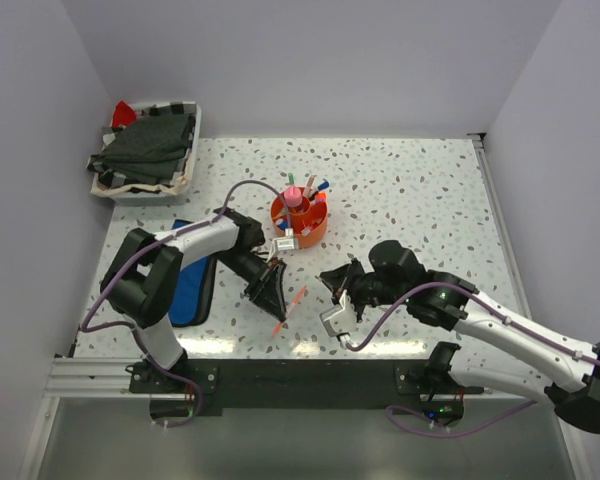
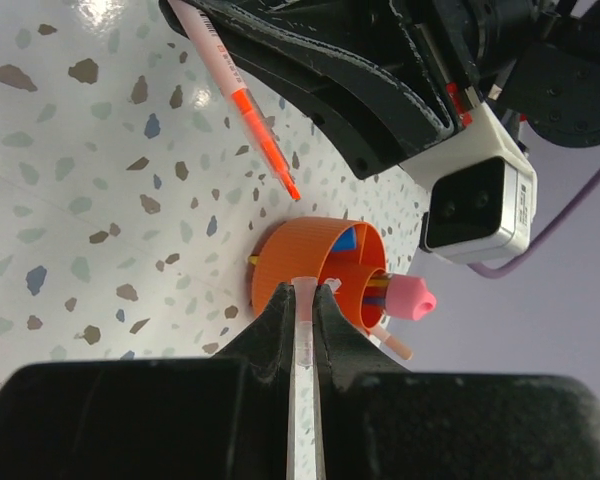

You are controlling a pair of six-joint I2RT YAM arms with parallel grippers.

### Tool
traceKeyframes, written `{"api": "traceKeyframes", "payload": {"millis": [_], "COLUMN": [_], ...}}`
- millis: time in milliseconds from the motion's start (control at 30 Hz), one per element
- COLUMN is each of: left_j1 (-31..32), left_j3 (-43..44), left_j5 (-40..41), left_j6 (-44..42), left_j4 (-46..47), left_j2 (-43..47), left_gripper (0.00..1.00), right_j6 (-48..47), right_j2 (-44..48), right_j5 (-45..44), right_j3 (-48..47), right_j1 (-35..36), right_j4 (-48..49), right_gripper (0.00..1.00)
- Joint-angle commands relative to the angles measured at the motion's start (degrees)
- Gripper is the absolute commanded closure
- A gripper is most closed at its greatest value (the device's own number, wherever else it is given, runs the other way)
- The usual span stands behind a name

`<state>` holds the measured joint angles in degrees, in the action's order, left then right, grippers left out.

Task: Sort the stationery into containers
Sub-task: Close the pen cap on the pen.

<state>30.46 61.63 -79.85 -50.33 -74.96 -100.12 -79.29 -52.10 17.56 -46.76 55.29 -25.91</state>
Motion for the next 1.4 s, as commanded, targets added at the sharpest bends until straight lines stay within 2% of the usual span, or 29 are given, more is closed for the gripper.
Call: {"api": "traceKeyframes", "payload": {"millis": [0,467,967,1367], "left_j1": [1.5,4.3,4.6,4.6], "left_j3": [1.6,3.1,4.4,4.0], "left_j5": [-1.9,-2.0,-2.3,-2.2], "left_j6": [-1.7,-1.8,-2.1,-2.3], "left_j4": [-0.5,-0.5,-0.5,-0.5], "left_j2": [0.2,-1.0,-3.1,-2.9], "left_gripper": [1.0,1.0,1.0,1.0], "right_j6": [-2.6,-4.2,-7.6,-8.9], "right_j2": [-1.8,-1.9,-2.7,-4.6], "right_j5": [3.9,4.9,8.2,7.5], "right_j3": [-3.0,-2.5,-4.9,-5.8], "right_j1": [-0.8,-0.7,-0.8,-0.8], "right_j4": [-2.0,-1.6,-5.5,-7.8], "right_gripper": [1.0,1.0,1.0,1.0]}}
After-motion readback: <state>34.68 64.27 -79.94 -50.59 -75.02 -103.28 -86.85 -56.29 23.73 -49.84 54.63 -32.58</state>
